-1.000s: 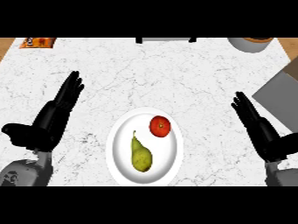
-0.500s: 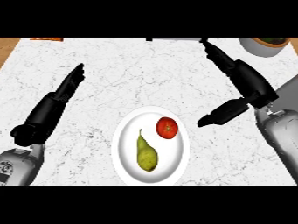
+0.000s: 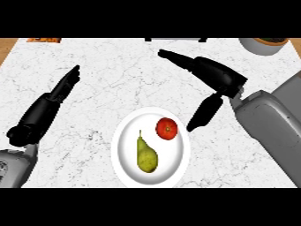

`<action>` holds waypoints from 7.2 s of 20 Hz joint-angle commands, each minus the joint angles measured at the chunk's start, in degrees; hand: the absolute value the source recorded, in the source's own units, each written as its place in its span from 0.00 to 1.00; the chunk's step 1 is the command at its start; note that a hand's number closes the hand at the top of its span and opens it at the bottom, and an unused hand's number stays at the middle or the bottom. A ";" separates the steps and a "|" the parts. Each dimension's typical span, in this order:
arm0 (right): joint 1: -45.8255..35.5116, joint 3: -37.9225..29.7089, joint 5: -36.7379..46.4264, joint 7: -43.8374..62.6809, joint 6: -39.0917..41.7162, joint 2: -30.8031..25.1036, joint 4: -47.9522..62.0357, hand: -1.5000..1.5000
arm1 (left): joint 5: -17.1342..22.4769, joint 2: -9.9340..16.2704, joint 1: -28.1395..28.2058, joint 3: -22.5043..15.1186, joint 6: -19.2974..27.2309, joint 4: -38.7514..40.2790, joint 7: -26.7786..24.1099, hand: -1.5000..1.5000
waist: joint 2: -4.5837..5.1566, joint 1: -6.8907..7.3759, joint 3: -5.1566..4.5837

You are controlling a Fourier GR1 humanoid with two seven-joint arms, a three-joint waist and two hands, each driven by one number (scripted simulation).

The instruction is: Pick the pear from the plate and place it in the cardboard box

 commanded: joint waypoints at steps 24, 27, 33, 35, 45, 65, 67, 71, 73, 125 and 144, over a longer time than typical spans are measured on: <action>-14.44 16.81 5.20 41.90 27.78 24.12 0.61 0.00 | -1.55 -2.24 -0.11 4.29 -3.41 1.71 0.28 0.50 | -0.27 -1.03 0.02; -9.66 15.54 7.88 42.29 30.30 24.18 0.26 0.00 | -1.85 -0.87 3.38 4.91 -4.40 -2.95 0.03 0.50 | -0.33 -0.98 0.05; -10.62 19.66 10.78 43.55 28.24 24.23 -0.99 0.00 | -2.72 -3.55 -0.90 5.92 -4.57 0.03 1.69 0.50 | -0.20 -0.89 0.03; -11.47 17.98 10.97 44.88 27.67 24.25 -0.72 0.00 | -3.80 -4.07 1.49 5.28 -5.50 2.14 -2.30 0.50 | -0.17 -0.88 0.02; -5.67 24.23 20.72 38.18 25.22 24.27 2.24 0.00 | -7.37 -6.34 -1.89 6.55 -5.17 2.66 0.25 0.50 | -0.14 -1.07 0.04; -4.65 22.67 29.07 29.24 23.26 24.26 11.69 0.00 | -8.18 -8.15 -2.57 10.44 -8.57 1.40 1.92 0.50 | -0.13 -1.16 0.04; 1.08 26.04 33.06 28.25 21.46 23.62 10.02 0.00 | -7.14 -7.08 0.52 11.09 -9.90 -3.82 4.42 0.50 | -0.20 -1.11 0.06; -0.71 24.26 32.97 23.56 19.87 24.27 17.12 0.00 | -10.30 -9.46 1.87 9.77 -8.86 1.56 -2.51 0.50 | -0.06 -0.95 0.04; -1.58 24.33 30.94 23.21 20.52 24.27 17.78 0.00 | -9.45 -10.79 0.91 9.73 -8.38 -1.29 1.88 0.50 | -0.11 -0.87 0.05; 17.29 -32.54 34.76 20.16 -19.48 -17.70 -7.31 1.00 | -11.06 -11.29 0.66 12.24 -10.51 -3.04 3.10 0.50 | -0.05 -1.04 0.08; 11.91 -31.92 30.74 -6.60 8.46 -29.44 32.50 0.00 | -12.23 -11.74 1.53 11.93 -11.63 -0.85 -1.00 0.50 | 0.22 -0.03 0.11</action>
